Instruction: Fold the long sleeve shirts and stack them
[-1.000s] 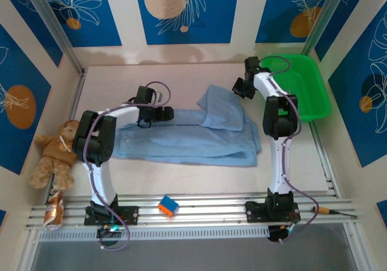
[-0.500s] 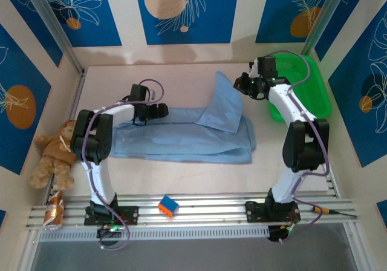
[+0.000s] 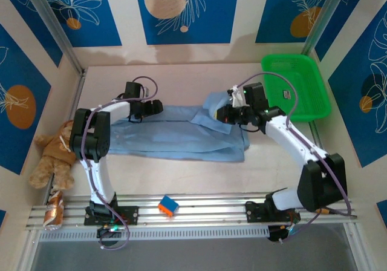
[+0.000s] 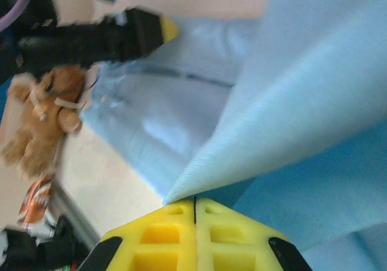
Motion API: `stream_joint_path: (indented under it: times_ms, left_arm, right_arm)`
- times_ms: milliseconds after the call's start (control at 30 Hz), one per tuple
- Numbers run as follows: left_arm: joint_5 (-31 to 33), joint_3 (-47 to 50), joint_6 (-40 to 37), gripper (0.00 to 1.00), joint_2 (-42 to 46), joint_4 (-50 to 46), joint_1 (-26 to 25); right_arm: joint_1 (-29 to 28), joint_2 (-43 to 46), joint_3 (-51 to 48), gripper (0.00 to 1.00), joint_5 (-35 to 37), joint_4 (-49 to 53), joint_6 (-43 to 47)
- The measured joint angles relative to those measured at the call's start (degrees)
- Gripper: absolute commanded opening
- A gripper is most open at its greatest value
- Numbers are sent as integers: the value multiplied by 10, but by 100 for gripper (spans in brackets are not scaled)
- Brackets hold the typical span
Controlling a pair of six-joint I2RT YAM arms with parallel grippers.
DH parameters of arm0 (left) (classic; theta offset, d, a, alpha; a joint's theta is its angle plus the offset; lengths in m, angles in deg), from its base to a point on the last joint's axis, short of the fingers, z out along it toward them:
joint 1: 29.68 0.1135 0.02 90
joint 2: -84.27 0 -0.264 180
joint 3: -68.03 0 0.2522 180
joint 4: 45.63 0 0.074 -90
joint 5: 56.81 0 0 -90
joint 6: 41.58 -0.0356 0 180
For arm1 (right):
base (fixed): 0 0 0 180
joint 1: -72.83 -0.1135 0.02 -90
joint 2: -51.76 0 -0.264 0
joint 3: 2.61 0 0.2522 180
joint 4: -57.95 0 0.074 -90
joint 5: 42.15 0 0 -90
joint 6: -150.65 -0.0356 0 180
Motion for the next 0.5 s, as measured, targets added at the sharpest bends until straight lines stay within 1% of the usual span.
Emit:
stream_joint_path:
  times_ms: [133,233,300,367,433,500]
  left_arm:
    - [-2,0,5,84,0,2,0]
    - [-5,3,14,84,2,7,1]
    - [-9,9,19,84,5,12,2]
    - [-11,14,23,85,10,16,3]
    - [-13,24,29,85,18,21,3]
    - [-16,35,33,85,29,18,4]
  right_arm:
    - [-31,16,-25,0,-35,-10,8]
    - [-80,-5,-39,0,-50,-11,16]
    - [-112,-32,-40,4,-56,-7,22]
    - [-141,-67,-40,20,-59,2,27]
    - [-160,-95,-39,33,-57,14,33]
    - [-176,-110,-39,40,-55,24,39]
